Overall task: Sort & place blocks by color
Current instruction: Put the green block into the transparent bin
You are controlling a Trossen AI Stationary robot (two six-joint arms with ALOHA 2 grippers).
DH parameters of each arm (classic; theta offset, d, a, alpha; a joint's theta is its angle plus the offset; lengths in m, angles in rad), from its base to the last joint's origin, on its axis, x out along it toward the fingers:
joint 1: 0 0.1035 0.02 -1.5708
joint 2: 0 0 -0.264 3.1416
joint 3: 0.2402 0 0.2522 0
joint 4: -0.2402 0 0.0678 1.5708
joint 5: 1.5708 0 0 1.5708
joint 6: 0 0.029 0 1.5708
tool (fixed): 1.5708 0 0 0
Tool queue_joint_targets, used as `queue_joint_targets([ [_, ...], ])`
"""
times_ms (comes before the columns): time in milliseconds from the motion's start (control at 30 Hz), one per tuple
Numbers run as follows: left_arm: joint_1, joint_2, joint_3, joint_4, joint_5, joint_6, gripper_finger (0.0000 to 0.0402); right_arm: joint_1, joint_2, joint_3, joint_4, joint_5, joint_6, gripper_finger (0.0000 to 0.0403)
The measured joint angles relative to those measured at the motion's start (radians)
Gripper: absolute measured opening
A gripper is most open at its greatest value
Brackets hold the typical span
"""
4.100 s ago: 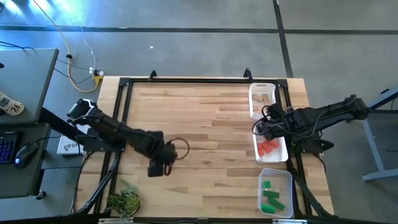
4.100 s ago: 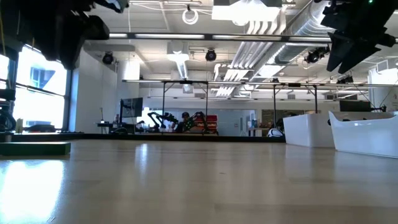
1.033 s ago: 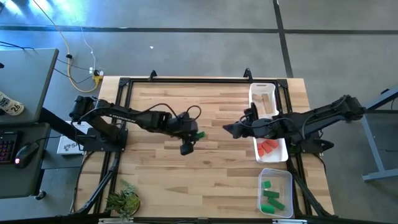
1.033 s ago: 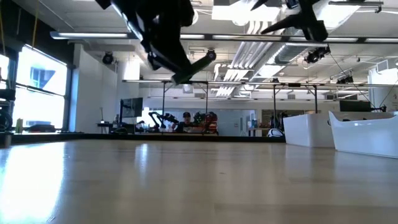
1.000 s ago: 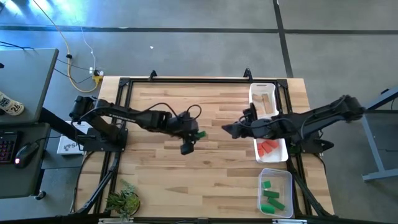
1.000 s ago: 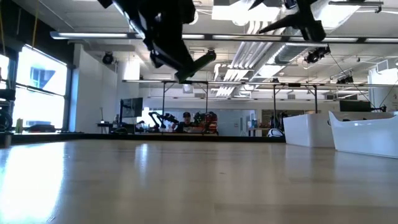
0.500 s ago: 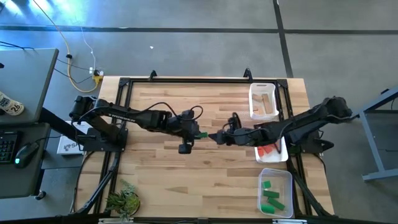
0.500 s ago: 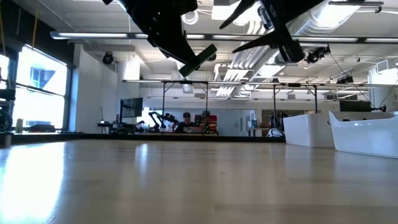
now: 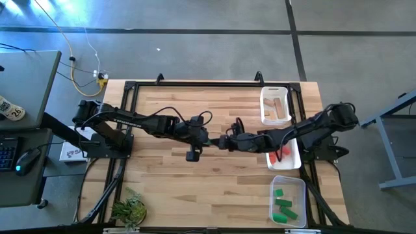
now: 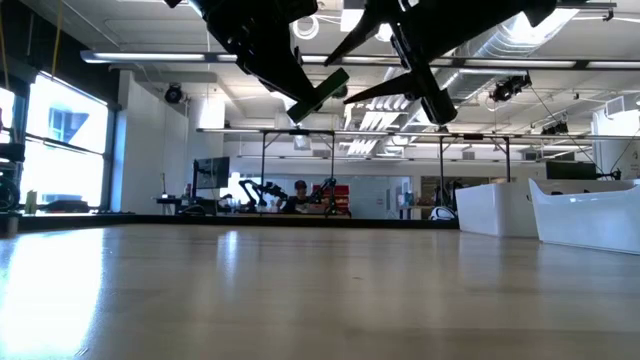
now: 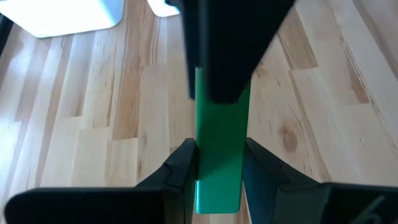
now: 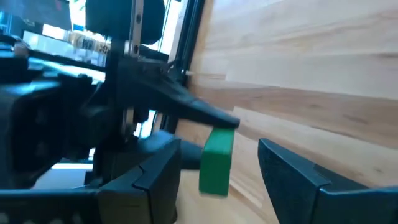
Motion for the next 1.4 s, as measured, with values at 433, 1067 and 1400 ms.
queue_joint_targets([
  [433,0.000,0.000,0.000,0.023,-0.024,-0.007,0.0074,-0.033,0.000,0.000,-0.002,-0.081,-0.004,0.0102],
  [1067,0.000,-0.001,0.001,0.036,-0.046,-0.034,0.0154,-0.032,0.001,0.000,-0.126,-0.108,-0.041,0.0033],
  [1400,0.001,-0.001,0.001,-0.012,-0.051,-0.030,0.0173,0.077,0.001,0.000,-0.152,-0.170,0.045,0.0036],
])
